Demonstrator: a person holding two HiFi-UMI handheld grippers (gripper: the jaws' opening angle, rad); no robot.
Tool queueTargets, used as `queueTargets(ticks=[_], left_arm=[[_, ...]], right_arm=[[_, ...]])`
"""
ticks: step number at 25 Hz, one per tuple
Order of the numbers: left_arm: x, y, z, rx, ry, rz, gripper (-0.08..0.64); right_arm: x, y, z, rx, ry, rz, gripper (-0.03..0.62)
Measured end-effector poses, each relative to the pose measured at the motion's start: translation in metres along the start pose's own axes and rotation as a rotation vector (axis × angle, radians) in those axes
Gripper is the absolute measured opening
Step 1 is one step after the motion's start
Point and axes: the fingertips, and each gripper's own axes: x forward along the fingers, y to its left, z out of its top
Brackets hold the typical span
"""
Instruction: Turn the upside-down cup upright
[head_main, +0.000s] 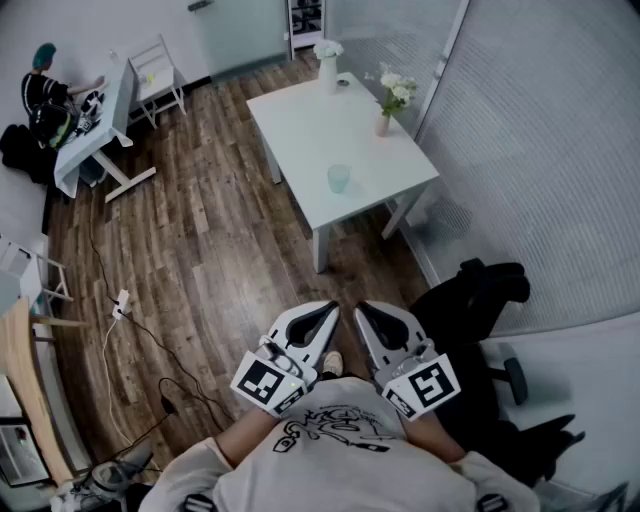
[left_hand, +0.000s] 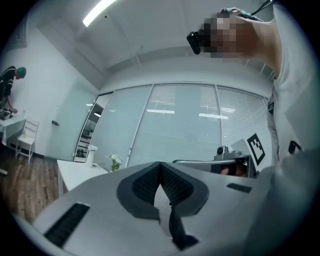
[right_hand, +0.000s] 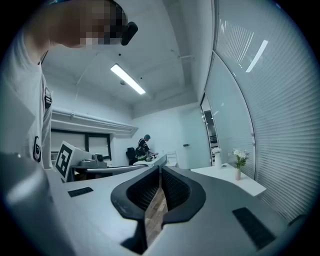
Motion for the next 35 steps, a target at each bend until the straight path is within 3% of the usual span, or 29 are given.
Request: queueTargets(ticks=[22, 35], left_arm=[[0.03, -0.023, -0.012, 0.012, 0.007, 0.015, 0.003], [0.042, -0.007, -0.011, 0.011, 0.002, 0.033, 0.003]], right_arm=[[-0.023, -0.028, -0.005, 0.012, 0.023, 0.032, 0.044], [-0.006, -0.039, -0.005, 0.011, 0.035, 0.064, 0.045]])
